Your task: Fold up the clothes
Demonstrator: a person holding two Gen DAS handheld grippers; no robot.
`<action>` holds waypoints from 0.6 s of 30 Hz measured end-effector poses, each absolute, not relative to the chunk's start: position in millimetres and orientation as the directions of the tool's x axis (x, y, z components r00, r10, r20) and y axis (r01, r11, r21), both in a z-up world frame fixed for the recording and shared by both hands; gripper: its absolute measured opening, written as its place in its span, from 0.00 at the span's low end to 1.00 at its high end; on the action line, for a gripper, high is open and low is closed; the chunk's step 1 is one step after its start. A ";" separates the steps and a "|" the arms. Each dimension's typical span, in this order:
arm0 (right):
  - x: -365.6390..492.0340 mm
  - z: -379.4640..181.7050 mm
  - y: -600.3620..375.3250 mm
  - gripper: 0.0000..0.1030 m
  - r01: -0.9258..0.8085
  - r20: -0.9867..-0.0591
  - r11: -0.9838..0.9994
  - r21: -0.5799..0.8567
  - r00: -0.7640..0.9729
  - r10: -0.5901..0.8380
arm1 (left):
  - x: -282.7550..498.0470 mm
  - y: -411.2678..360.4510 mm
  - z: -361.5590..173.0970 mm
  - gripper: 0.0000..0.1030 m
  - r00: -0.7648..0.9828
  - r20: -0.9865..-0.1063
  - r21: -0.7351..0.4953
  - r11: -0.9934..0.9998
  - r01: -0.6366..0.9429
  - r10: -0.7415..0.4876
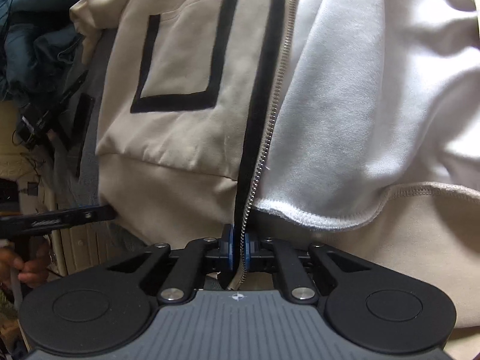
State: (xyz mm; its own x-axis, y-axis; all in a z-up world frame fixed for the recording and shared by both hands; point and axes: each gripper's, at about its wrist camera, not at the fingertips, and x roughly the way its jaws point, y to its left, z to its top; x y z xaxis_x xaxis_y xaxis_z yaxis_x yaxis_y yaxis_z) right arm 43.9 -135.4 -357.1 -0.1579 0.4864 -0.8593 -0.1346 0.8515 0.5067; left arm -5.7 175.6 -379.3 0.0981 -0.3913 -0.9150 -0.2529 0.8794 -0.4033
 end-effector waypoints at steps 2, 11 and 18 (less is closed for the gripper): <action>42.8 -352.0 -131.5 0.07 -0.190 -0.870 0.851 0.490 -0.172 0.463 | -8.8 168.0 -380.1 0.08 0.095 -0.913 -0.409 0.884 -0.228 -0.398; 43.0 -349.5 -117.2 0.07 -0.317 -0.904 0.848 0.425 -0.185 0.385 | -17.2 139.7 -377.2 0.04 0.068 -0.928 -0.373 0.917 -0.139 -0.367; 35.1 -343.6 -102.8 0.06 -0.510 -0.952 0.804 0.305 -0.153 0.264 | -17.0 115.6 -381.4 0.05 0.037 -0.942 -0.335 0.942 -0.021 -0.335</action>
State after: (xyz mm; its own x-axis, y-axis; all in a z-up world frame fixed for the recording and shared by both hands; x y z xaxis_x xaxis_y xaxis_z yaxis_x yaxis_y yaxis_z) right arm 35.1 -102.8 -343.6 -0.1532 0.2639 -0.9523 -0.5097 0.8045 0.3049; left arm -17.0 115.6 -381.4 0.0369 -0.3346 -0.9416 -0.0209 0.9418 -0.3355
